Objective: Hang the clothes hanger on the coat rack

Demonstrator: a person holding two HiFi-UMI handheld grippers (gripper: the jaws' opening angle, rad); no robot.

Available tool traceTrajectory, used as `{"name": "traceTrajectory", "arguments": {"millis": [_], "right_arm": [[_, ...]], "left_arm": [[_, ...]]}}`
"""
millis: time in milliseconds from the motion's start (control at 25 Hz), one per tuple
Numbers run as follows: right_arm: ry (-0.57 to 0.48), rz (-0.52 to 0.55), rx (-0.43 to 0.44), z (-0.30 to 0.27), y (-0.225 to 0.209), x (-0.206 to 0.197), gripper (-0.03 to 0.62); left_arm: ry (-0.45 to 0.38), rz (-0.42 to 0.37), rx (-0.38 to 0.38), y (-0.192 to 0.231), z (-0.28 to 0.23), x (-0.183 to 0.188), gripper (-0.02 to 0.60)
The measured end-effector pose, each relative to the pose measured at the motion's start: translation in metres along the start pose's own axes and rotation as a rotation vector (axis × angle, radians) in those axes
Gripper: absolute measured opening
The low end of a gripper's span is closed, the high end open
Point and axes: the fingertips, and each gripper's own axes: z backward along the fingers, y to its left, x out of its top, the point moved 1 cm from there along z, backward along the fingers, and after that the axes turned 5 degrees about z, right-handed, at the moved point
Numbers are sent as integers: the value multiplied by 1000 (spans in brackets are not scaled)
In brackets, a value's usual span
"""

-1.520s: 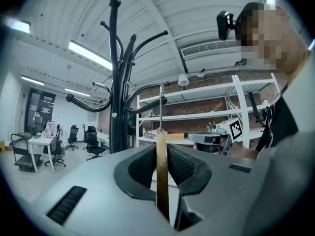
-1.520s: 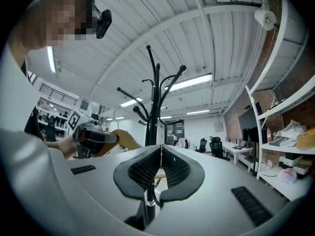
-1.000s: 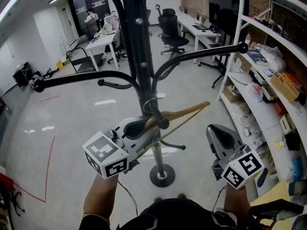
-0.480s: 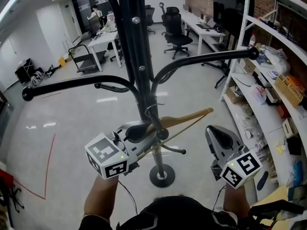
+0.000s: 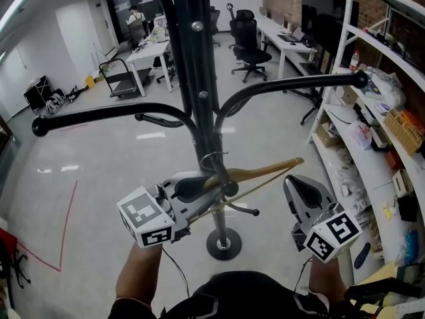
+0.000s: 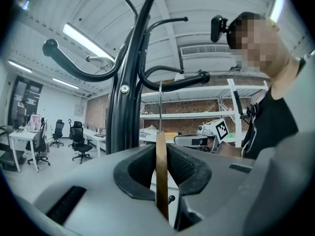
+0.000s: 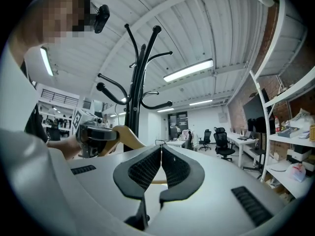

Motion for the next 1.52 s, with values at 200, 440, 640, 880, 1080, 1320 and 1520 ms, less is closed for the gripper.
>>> {"name": "traceTrajectory", "arguments": {"millis": [200,440,640,880,1080,1320,1520], "right_arm": [[-9,5,14,2,2,3,8],[-4,10,38,3,7,2,8],[-3,15,37,5,7,3,8],[-1,19,34,9,7,2,8],[-2,16,35,9,9,3,8],[-1,13,36,10,12,1,8],[-1,16,42,10,14,3,8]], "left_arm": [[-17,-27,18,2,1,0,52],[-48,-92,96,6,4,1,54],[-62,-128,112,8,6,3,55],[-88,-162,123,8,8,6,66],[-94,-188,159,10,12,9,72],[-124,-223,194,9,21,16,77],[-123,-234,182,6,25,17,78]]}}
